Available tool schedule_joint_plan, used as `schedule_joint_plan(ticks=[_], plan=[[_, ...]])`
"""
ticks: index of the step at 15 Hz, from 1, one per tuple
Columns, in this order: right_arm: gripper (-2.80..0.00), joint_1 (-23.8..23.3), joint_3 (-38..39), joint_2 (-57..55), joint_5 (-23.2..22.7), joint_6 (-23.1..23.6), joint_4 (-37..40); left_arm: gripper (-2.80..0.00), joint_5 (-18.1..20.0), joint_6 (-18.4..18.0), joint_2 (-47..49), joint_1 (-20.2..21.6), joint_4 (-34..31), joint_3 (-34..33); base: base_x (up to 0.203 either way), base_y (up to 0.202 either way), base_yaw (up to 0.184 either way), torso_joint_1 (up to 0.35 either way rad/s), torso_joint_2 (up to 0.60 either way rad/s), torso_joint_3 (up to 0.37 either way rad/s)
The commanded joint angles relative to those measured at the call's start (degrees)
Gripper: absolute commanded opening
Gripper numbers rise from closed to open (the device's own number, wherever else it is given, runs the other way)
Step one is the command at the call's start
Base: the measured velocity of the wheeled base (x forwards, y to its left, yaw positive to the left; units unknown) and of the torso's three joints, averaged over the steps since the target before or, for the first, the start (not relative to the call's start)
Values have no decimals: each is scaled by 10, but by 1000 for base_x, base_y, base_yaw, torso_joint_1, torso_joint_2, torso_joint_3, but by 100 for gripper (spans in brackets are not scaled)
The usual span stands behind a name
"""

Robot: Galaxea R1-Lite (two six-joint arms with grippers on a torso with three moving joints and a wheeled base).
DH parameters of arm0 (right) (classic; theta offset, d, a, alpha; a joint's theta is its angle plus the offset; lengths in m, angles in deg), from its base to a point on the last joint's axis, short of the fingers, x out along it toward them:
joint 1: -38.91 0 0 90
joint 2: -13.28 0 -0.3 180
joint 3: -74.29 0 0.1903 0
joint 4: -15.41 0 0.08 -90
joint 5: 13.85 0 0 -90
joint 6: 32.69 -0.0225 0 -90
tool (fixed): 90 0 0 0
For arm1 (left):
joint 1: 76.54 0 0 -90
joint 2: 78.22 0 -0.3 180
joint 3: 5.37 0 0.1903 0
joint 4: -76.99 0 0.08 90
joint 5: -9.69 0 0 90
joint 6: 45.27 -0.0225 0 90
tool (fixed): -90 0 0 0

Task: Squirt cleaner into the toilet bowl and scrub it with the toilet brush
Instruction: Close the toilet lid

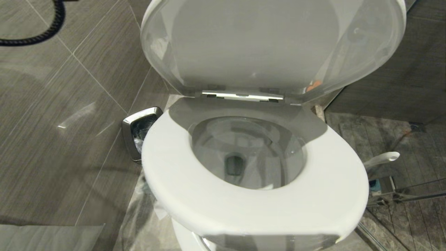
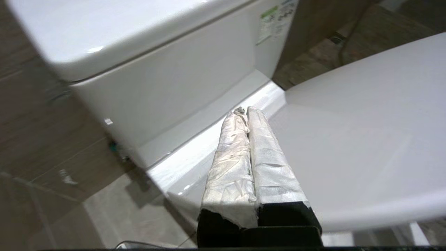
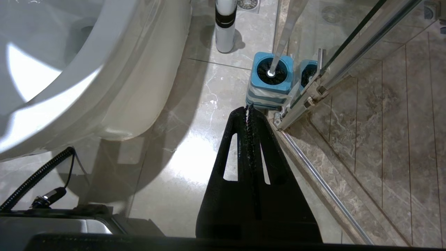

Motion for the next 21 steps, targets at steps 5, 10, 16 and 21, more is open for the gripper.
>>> schedule_joint_plan(ticks=[5, 10, 16, 21], plan=[[-280, 0, 0, 0, 0, 0, 0, -280, -62, -21, 26, -93, -50, 1, 0, 0, 0, 0, 0, 0], [-280, 0, 0, 0, 0, 0, 0, -280, -91, -50, -37, -93, -199, 0, 0, 0, 0, 0, 0, 0], [-280, 0, 0, 0, 0, 0, 0, -280, -101, -107, -65, -128, -278, -101, 0, 0, 0, 0, 0, 0], [-280, 0, 0, 0, 0, 0, 0, -280, -103, -111, -70, -174, -241, -209, 0, 0, 0, 0, 0, 0]])
